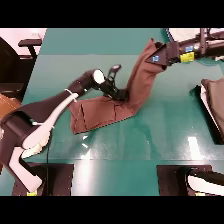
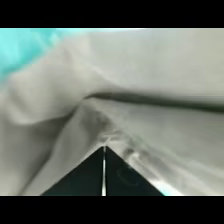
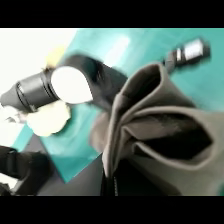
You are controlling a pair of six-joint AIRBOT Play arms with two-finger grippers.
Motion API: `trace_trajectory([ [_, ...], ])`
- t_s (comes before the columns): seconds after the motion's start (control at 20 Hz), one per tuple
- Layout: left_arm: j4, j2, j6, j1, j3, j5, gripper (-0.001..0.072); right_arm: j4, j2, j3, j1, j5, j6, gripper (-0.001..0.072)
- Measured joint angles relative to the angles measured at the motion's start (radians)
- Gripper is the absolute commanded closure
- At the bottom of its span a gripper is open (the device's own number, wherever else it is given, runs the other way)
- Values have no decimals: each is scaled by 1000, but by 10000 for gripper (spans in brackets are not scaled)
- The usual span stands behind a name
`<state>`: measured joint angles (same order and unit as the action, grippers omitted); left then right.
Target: Fold the shirts.
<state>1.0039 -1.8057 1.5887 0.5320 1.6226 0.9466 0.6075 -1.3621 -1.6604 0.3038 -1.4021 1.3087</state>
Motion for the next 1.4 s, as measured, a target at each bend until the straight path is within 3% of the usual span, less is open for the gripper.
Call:
trace_trajectory([
  [0.3, 146, 278, -9, -249, 1, 58, 680, -34, -92, -3, 262, 124, -14, 689],
  [0.35, 171, 328, -13, -294, 1, 67, 680, -34, -119, -3, 324, 164, -20, 620],
  [0.4, 192, 374, -16, -335, 1, 79, 680, -39, -146, -3, 380, 204, -27, 317],
  [0.45, 208, 412, -19, -368, 1, 88, 680, -41, -176, -3, 440, 249, -38, 118],
  [0.6, 246, 504, -23, -452, 1, 117, 680, -39, -248, -3, 561, 325, -81, 121],
  [0.8, 264, 556, -24, -500, 1, 166, 680, 34, -266, 12, 558, 294, -98, 124],
  [1.15, 272, 573, -26, -517, 1, 207, 680, 206, -172, 266, 217, 234, -48, 116],
  [1.4, 255, 573, -26, -517, 1, 212, 680, 206, -251, 387, 35, 179, -31, 117],
])
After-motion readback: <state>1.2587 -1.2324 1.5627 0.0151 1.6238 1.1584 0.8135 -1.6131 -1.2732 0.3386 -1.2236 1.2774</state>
